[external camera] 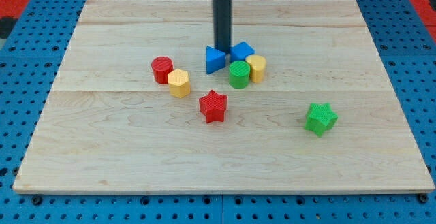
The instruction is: Slide the yellow heart into the green star
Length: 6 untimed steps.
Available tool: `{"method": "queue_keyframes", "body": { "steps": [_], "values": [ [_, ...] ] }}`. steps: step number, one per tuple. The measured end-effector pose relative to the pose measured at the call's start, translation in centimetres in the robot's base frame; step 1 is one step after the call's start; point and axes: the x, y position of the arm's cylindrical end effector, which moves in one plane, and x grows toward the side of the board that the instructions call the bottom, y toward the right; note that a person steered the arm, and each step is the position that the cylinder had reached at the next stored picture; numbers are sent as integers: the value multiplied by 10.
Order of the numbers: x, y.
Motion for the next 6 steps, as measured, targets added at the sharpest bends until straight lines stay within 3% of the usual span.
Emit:
{"method": "queue_keyframes", "body": {
  "steps": [1,2,5,6],
  "values": [
    [20,51],
    [48,57],
    [-19,69],
    [-8,75]
  ]
}}
